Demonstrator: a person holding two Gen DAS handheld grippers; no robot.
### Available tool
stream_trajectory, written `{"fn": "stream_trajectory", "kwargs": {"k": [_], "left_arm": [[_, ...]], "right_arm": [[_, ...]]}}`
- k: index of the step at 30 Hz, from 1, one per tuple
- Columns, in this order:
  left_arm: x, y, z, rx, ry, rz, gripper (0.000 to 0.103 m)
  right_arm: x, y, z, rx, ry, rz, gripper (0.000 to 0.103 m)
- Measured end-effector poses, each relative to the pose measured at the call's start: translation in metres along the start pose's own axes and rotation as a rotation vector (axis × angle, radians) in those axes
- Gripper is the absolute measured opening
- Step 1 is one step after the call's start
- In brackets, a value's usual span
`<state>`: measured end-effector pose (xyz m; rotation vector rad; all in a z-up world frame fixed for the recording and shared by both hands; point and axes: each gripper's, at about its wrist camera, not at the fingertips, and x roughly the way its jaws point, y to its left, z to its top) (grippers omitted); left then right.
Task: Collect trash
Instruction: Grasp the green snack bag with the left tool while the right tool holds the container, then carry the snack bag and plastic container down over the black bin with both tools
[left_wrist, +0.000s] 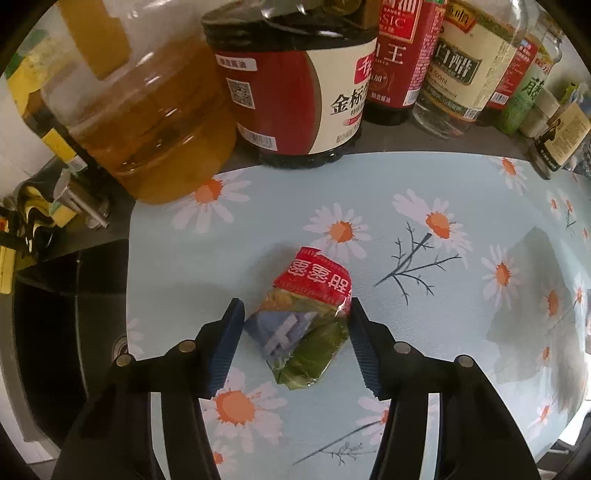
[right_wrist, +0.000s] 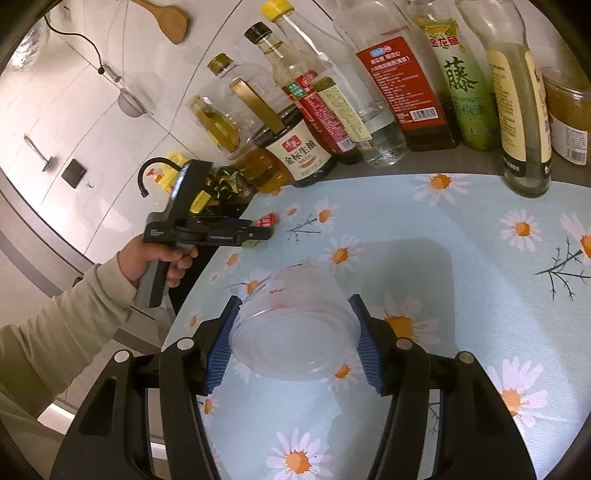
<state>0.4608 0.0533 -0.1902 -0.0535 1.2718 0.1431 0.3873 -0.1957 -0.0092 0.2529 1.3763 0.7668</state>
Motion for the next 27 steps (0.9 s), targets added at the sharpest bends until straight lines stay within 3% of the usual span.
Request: {"fn": "stream_trajectory", "kwargs": {"k": [16,27], "left_arm": [[-0.051,-0.006,-0.058,0.051,-0.087,-0.09,0.054],[-0.096,-0.004,-0.111,0.113,-0.17,-0.188,0.054]], "right_arm": [[-0.003,0.009,-0.019,0.052,-0.029,-0.091,0.059],[-0.018,0.063,-0.05,0.067,-0.104,-0.195,0.059]]}}
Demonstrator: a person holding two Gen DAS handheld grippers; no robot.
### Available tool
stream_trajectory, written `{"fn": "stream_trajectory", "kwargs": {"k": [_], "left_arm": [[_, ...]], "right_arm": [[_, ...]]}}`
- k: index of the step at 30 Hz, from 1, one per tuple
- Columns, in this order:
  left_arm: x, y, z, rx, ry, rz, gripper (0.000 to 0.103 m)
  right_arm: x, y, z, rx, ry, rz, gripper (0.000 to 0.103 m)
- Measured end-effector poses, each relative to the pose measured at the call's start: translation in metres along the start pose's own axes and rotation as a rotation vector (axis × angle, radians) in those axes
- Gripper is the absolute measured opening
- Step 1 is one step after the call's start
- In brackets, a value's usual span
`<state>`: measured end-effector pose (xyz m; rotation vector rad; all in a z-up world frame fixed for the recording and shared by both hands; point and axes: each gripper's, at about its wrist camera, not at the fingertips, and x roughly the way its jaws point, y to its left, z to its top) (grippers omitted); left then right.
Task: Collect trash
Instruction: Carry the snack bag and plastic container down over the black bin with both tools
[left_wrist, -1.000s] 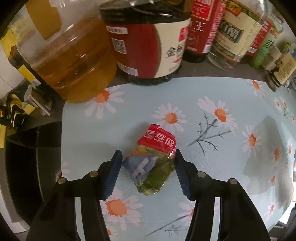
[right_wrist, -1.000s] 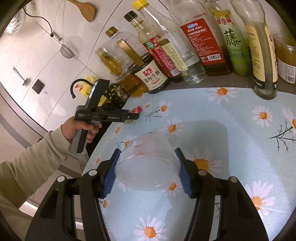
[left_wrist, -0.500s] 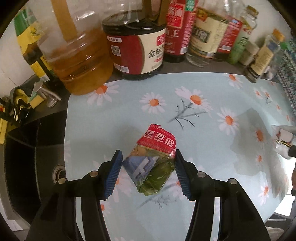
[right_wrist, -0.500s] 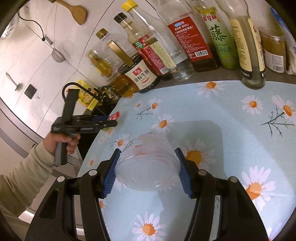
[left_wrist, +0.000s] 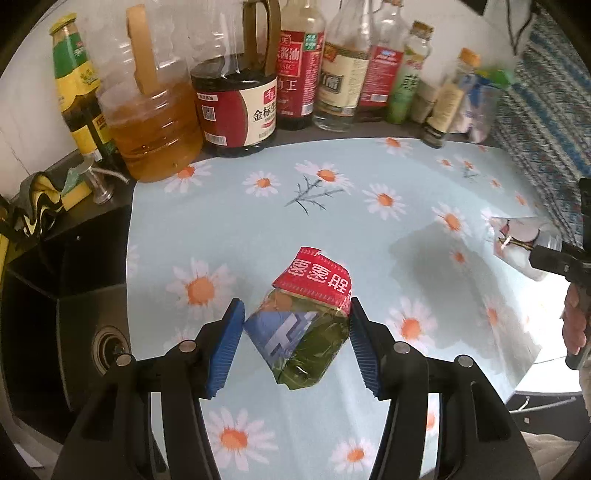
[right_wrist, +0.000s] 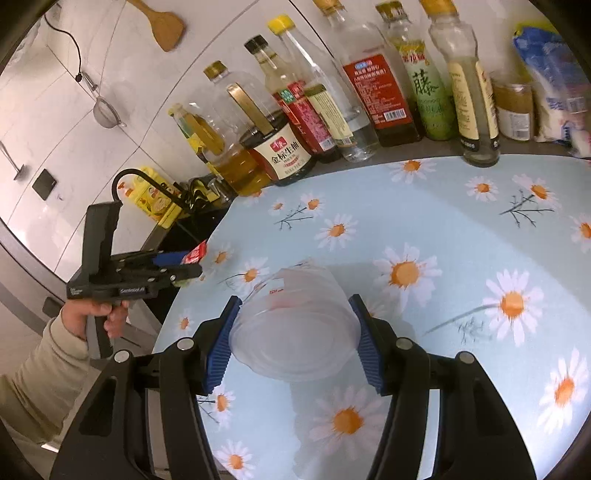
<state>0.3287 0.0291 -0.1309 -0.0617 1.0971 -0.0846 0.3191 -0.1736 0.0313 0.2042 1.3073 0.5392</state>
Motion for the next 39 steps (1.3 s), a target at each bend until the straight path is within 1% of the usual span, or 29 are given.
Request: {"fn": "stream_trajectory", "kwargs": {"k": [4,11,23,28,32,39], "left_arm": [[-0.02,-0.001,-0.024,0.018,-0.016,-0.031,0.054],[-0.051,-0.005,-0.06,0.057,-0.057,-0.078,0.054],[-0.091,0.002,-0.127,0.067,-0.092,-0.147,0.054],[-0.103,0.007,-0.153,0.075,-0.095,-0.177,0.054],[-0.106,0.009,-0.174,0.081,-0.098,-0.188,0.054],[-0.101,0.01,-0.207,0.077,-0.056,-0.22,0.054]], "right_arm": [[-0.009,0.023,-0.015,0.012,-0.029,-0.04,0.059],[-0.017,0.06,-0.046,0.037,-0.041,-0.086,0.059],[-0.026,0.119,-0.101,0.066,-0.069,-0.17,0.059],[-0.028,0.144,-0.126,0.076,-0.076,-0.185,0.059],[-0.024,0.158,-0.143,0.083,-0.056,-0.195,0.059],[-0.013,0.177,-0.172,0.086,-0.023,-0.215,0.059]]}}
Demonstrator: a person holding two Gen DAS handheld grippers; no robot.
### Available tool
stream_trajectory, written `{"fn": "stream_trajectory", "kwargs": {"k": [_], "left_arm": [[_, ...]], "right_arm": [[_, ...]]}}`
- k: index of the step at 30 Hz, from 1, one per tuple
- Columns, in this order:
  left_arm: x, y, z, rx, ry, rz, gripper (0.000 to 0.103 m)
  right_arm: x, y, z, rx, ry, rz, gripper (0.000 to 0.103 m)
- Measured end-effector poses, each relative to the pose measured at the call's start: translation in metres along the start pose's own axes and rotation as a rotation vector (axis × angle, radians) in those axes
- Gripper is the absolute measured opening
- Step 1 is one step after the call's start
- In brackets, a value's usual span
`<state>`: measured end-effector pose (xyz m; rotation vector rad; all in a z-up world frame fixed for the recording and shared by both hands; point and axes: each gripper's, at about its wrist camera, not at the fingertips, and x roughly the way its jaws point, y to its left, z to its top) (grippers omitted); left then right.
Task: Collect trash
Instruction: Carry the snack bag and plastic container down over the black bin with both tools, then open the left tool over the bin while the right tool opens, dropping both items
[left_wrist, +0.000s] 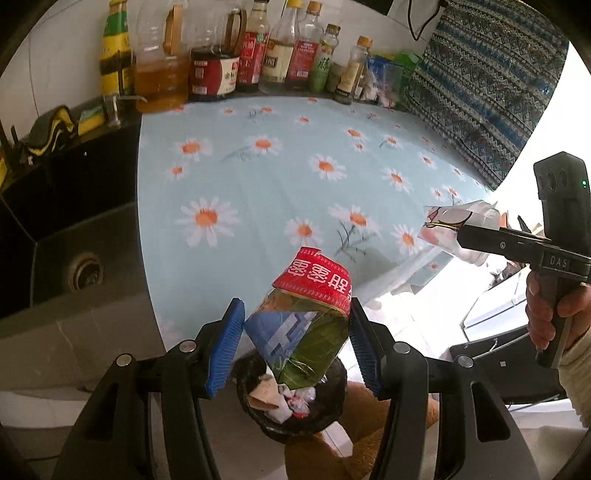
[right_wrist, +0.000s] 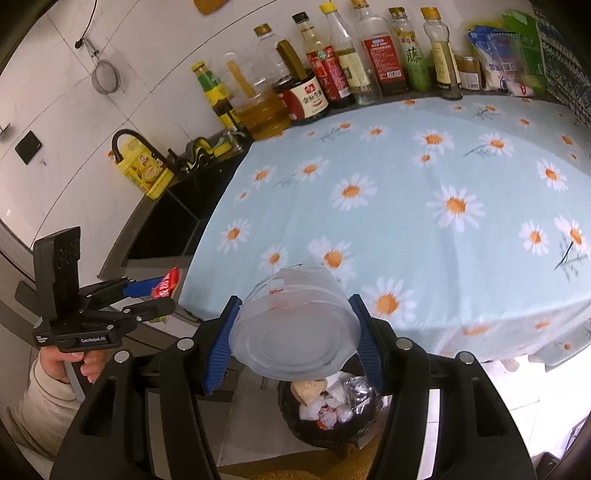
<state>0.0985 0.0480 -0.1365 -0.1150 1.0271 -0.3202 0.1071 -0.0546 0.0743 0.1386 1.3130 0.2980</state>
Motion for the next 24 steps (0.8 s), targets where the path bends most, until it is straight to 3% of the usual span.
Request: {"fn": "stream_trajectory", "kwargs": {"k": [11,24], "left_arm": [[0.015,-0.011,-0.028,-0.029,0.036,-0.025,0.054],[0.055,-0.02,-0.064,-0.091,0.168,-0.033,0.054]], "right_arm": [[0.021,0.009,-0.036,0.002,0.066,0.024,0.059],[0.051,-0.006,-0.073,0.046,0.197,0.055,0.059]]}}
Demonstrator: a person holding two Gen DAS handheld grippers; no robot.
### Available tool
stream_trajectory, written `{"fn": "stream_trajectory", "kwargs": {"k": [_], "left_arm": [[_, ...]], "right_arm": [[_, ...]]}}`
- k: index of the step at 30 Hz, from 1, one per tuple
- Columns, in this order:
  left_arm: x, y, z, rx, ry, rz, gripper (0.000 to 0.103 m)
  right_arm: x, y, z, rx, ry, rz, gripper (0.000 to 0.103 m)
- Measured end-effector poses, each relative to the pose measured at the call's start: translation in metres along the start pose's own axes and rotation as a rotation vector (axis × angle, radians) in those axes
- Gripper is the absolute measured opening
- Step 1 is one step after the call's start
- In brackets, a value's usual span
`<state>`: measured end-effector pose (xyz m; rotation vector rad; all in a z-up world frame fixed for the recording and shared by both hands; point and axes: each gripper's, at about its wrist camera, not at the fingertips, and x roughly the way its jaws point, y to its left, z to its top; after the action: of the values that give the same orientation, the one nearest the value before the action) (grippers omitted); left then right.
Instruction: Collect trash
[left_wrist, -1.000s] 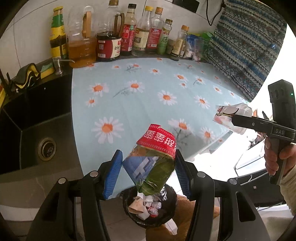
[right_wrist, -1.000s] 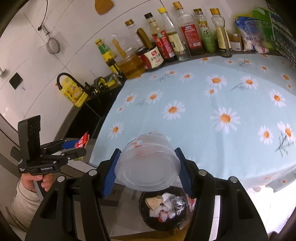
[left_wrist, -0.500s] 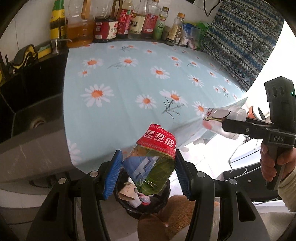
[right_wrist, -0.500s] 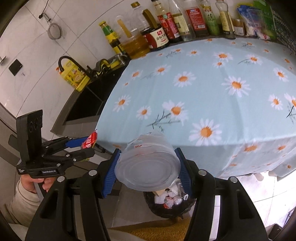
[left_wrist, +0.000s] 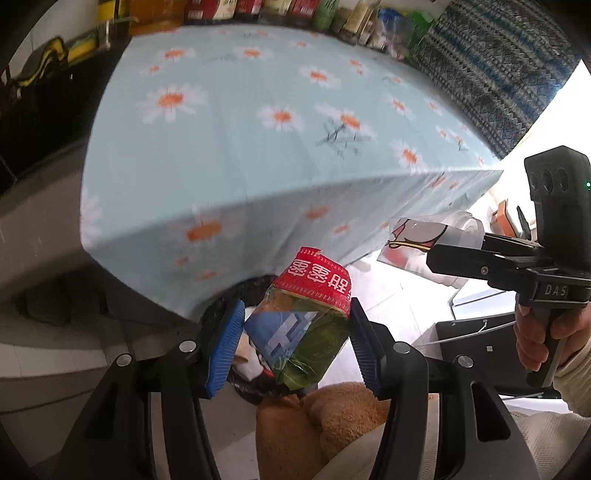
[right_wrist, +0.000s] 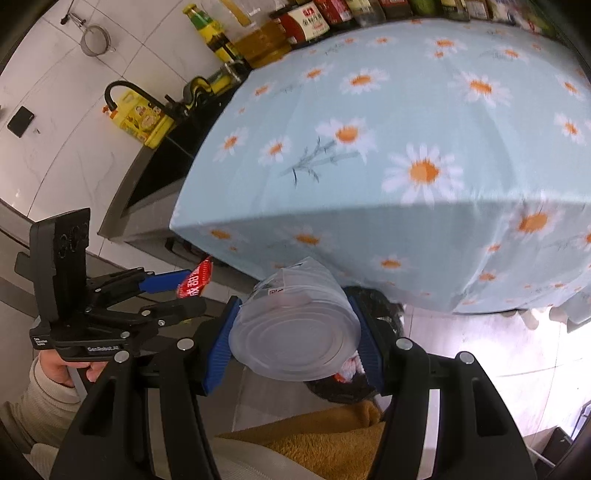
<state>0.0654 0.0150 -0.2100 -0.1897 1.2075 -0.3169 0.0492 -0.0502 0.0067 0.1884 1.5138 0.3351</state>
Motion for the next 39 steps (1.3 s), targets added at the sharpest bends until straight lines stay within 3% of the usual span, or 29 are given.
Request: {"fn": "stream_trajectory", "kwargs": {"k": [14,29,31,32,33,34,39], "left_arm": [[0.053,0.02,-0.036,-0.098,0.135,-0.021,0.054],[0.096,0.041,-0.06,-0.255,0.179,-0.071,0.054],[0.099,0.042,-0.061,-0.266,0.18,-0.074,0.058],[0.1,0.043,-0.062,-0.272,0.184,-0.071,0.063],[0.102,0.046,-0.062,-0.285,0.186,-0.062,0.079],[0.103,0.048,-0.063,-0.295,0.182,-0.053,0.087],[0.103,0.059,-0.064,-0.331,0.181,-0.047,0.087]], "right_arm": [[0.055,-0.025,-0.032,0.072,0.152,0.0,0.059],[0.097,-0.04,-0.029,0.196,0.166,0.042,0.059],[0.1,-0.039,-0.025,0.198,0.163,0.052,0.059],[0.103,-0.038,-0.022,0.2,0.165,0.064,0.065],[0.104,-0.037,-0.019,0.204,0.167,0.078,0.076],[0.105,-0.037,-0.017,0.212,0.162,0.08,0.079],[0.103,-0.034,-0.009,0.208,0.147,0.08,0.08]]}}
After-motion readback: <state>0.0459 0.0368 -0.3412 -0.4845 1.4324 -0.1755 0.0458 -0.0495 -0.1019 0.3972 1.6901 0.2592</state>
